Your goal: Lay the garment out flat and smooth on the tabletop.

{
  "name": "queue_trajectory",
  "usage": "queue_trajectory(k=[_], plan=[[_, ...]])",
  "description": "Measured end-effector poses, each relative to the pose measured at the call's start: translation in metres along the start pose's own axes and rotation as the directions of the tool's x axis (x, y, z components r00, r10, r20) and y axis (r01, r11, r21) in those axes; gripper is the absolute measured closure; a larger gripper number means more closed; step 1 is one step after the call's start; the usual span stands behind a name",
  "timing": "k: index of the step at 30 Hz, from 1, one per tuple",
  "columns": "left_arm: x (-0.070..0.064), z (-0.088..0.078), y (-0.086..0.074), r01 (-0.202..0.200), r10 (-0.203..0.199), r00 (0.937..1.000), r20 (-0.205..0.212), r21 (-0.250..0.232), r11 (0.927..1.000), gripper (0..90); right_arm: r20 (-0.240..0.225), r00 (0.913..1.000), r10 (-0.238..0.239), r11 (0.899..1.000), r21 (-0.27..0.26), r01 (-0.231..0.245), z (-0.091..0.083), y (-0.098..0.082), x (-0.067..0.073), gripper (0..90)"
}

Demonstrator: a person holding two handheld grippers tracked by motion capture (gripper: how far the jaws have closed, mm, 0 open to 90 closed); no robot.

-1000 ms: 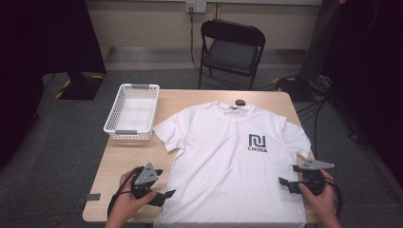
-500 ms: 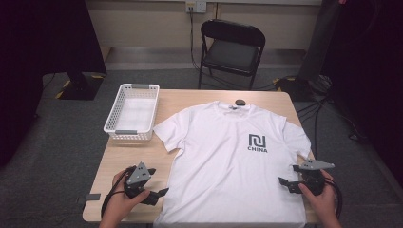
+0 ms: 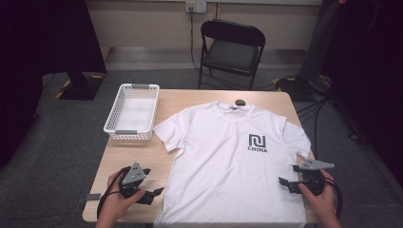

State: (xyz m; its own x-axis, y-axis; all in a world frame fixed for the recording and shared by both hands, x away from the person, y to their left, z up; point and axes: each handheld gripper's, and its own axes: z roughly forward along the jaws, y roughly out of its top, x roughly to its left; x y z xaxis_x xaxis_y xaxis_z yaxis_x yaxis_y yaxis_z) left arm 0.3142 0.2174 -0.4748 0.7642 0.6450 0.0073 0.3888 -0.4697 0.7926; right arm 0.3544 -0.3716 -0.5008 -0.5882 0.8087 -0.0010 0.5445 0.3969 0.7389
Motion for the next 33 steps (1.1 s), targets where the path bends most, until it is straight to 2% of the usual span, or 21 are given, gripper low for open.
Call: queue_trajectory(k=[10,19,33], plan=[[0.004,-0.006,-0.004,0.010,-0.010,0.9998,-0.014,0.002,0.9999,15.0,0.000,1.0000,0.000,1.000,0.000,0.000,0.000,0.000,0.000,14.4],[0.005,-0.006,-0.006,0.010,-0.010,0.9999,-0.011,0.013,0.9999,15.0,0.000,1.0000,0.000,1.000,0.000,0.000,0.000,0.000,0.000,14.4],[0.011,-0.012,-0.012,0.034,-0.034,0.9991,-0.027,0.007,0.9994,15.0,0.000,1.0000,0.000,1.000,0.000,0.000,0.000,0.000,0.000,14.4]])
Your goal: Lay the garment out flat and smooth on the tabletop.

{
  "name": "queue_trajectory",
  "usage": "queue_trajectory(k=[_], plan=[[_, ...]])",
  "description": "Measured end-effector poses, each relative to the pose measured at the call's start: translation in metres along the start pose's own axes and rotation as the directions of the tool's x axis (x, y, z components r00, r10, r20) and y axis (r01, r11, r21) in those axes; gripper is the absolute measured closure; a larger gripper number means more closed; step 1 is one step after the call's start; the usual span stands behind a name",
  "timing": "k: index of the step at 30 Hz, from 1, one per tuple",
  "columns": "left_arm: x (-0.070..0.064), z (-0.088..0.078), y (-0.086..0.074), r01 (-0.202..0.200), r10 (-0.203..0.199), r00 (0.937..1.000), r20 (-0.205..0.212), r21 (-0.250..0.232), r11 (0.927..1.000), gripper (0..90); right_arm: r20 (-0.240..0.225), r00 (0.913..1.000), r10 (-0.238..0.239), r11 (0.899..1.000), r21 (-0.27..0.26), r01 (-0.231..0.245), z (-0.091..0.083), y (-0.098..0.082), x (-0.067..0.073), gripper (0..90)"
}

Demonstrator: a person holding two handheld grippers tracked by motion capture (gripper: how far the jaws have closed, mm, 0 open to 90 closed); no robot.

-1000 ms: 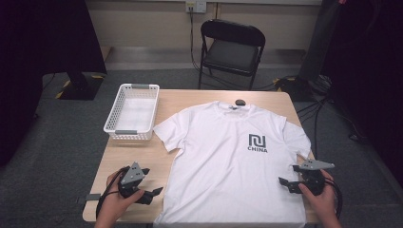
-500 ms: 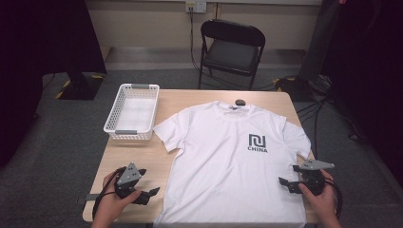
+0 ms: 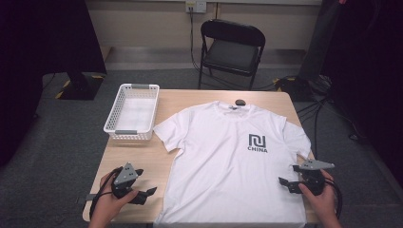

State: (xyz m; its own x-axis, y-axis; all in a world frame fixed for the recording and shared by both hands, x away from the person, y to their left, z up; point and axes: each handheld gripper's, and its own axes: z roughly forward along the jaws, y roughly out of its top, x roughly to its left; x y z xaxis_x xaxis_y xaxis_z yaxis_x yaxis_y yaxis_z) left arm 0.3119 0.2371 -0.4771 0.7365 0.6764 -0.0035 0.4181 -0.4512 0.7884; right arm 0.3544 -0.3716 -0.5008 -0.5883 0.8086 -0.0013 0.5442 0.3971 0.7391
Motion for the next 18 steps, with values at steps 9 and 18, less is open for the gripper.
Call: queue_trajectory(k=[9,18], plan=[[0.0047,-0.0043,-0.0034,0.010,-0.010,0.9999,-0.014,-0.003,0.9999,15.0,0.000,1.0000,0.000,1.000,0.000,0.000,0.0000,0.0000,0.0000,14.4],[0.0085,-0.0082,-0.0075,0.014,-0.014,0.9997,-0.018,-0.003,0.9999,15.0,0.000,1.0000,0.000,1.000,0.000,0.000,0.0000,0.0000,0.0000,14.4]])
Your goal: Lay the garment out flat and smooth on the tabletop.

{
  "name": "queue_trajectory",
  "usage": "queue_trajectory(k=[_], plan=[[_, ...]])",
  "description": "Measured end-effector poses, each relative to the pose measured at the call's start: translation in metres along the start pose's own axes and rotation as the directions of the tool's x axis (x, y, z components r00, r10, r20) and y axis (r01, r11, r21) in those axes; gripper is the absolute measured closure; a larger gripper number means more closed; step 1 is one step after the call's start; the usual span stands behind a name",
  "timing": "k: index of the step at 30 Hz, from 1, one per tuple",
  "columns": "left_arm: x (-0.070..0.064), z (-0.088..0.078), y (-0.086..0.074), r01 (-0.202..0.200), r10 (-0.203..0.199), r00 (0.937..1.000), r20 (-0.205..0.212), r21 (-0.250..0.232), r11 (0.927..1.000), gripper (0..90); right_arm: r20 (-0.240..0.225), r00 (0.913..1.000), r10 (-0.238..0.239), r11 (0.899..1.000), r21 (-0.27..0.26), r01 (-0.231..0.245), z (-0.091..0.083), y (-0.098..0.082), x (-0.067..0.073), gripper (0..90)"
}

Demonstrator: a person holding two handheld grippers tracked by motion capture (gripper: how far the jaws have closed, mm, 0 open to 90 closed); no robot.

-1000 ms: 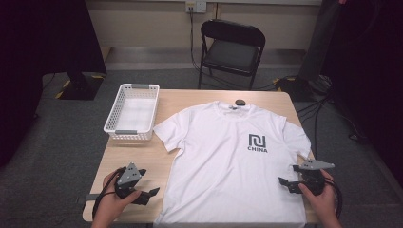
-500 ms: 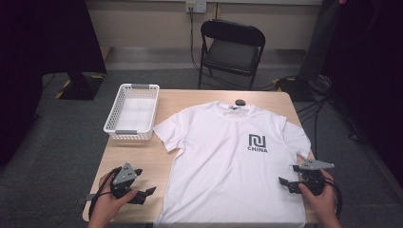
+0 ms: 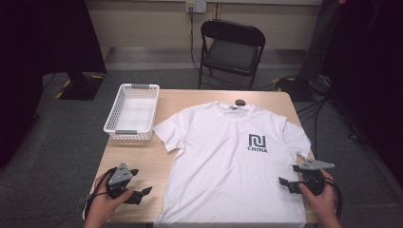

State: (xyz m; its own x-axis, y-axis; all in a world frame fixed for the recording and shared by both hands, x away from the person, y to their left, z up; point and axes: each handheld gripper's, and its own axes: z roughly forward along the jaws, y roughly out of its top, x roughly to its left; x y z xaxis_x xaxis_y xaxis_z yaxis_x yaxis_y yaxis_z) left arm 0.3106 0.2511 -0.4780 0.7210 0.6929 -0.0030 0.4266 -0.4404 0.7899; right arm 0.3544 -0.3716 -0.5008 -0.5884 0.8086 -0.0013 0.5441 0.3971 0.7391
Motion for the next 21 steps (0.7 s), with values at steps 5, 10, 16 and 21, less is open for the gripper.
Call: queue_trajectory(k=[5,10,16,21], plan=[[0.0022,-0.0017,-0.0026,0.004,-0.004,1.0000,-0.005,0.001,1.0000,15.0,0.000,1.0000,0.000,1.000,0.000,0.000,0.0000,0.0000,0.0000,14.4],[0.0038,-0.0028,-0.0044,0.006,-0.006,0.9999,-0.013,0.009,0.9999,15.0,0.000,1.0000,0.000,1.000,0.000,0.000,0.0000,0.0000,0.0000,14.4],[0.0062,-0.0050,-0.0065,0.007,-0.007,0.9997,-0.023,0.013,0.9999,15.0,0.000,1.0000,0.000,1.000,0.000,0.000,0.0000,0.0000,0.0000,14.4],[0.0086,-0.0074,-0.0093,0.016,-0.016,0.9994,-0.030,0.013,0.9998,15.0,0.000,1.0000,0.000,1.000,0.000,0.000,0.0000,0.0000,0.0000,14.4]])
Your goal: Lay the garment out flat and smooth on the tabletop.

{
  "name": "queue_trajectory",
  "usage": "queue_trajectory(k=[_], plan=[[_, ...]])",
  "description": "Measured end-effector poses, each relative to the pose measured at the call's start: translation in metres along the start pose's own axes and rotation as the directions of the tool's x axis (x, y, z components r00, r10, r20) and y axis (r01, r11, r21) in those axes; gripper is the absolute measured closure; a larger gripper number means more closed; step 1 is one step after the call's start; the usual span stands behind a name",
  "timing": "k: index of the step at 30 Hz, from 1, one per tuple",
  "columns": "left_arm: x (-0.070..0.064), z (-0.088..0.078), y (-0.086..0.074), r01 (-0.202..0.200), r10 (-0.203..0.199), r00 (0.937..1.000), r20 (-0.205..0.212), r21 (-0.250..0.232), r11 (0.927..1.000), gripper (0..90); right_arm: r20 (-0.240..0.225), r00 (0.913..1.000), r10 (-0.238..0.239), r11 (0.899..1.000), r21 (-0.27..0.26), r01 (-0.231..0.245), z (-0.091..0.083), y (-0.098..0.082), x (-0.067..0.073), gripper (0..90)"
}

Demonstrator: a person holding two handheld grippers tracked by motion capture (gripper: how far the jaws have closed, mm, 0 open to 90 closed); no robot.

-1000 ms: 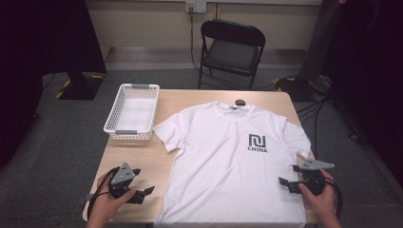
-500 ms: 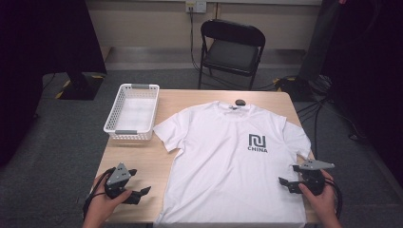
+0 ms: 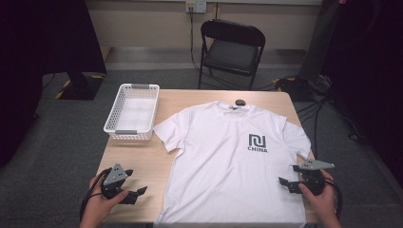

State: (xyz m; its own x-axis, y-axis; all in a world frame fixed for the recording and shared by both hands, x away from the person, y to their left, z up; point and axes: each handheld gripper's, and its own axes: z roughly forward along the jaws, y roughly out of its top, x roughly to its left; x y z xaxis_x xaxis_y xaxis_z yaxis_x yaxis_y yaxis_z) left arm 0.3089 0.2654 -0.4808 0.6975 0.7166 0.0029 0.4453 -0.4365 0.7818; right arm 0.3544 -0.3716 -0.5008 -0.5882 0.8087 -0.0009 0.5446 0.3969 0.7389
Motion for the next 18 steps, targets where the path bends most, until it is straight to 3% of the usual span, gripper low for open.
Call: queue_trajectory(k=[18], plan=[[0.0077,-0.0056,-0.0097,0.012,-0.012,0.9997,-0.020,0.016,0.9998,15.0,0.000,1.0000,0.000,1.000,0.000,0.000,0.0000,0.0000,0.0000,14.4]])
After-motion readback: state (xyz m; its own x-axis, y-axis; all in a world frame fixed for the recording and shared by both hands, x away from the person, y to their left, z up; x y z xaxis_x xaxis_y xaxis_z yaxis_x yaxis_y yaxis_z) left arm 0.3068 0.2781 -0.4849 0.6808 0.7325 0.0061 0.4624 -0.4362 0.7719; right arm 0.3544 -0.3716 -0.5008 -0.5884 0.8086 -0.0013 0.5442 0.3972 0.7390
